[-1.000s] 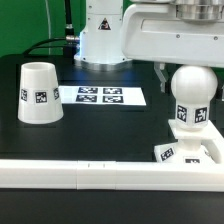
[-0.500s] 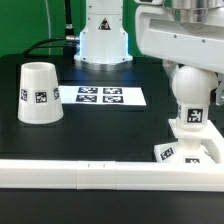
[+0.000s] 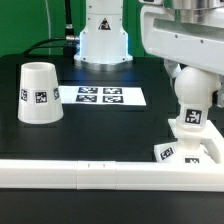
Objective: Assemble lamp
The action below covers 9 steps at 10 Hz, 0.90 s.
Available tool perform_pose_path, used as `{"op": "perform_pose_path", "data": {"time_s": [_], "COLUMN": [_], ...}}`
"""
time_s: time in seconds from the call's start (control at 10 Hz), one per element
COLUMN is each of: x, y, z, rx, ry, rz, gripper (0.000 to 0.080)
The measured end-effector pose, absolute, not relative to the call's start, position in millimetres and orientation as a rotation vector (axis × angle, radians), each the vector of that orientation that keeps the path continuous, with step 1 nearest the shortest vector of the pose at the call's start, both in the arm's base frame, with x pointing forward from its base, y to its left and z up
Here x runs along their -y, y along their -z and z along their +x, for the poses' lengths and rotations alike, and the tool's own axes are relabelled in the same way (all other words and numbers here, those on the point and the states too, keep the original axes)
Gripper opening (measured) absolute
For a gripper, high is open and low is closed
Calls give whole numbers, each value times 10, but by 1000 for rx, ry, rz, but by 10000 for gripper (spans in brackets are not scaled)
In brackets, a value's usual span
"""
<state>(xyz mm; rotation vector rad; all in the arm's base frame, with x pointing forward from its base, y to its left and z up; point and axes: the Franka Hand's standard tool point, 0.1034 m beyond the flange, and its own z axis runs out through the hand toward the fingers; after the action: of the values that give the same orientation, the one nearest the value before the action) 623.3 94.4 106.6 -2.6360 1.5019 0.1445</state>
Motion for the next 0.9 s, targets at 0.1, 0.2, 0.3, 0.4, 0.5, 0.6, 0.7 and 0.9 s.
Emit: {"op": "perform_pose_path", "data": {"time_s": [0.1, 0.2, 0.3, 0.4, 0.5, 0.6, 0.7, 0.9], "x": [-956, -963, -971, -964, -957, -957, -957, -954], "y": [-1082, -1102, -1128, -1140, -1143, -1149, -1153, -1146], "z": [6236, 6243, 6256, 6266, 6270, 6280, 6289, 6286], "rx": [-1426, -1263, -1088, -881, -733, -601, -520, -347], "ry": [-137, -121, -103, -85, -74, -58, -47, -38], "rz": [-2675, -2754, -2823, -2892, -2934, -2963, -2977, -3001], "gripper": [694, 694, 698, 698, 699, 699, 699, 699]}}
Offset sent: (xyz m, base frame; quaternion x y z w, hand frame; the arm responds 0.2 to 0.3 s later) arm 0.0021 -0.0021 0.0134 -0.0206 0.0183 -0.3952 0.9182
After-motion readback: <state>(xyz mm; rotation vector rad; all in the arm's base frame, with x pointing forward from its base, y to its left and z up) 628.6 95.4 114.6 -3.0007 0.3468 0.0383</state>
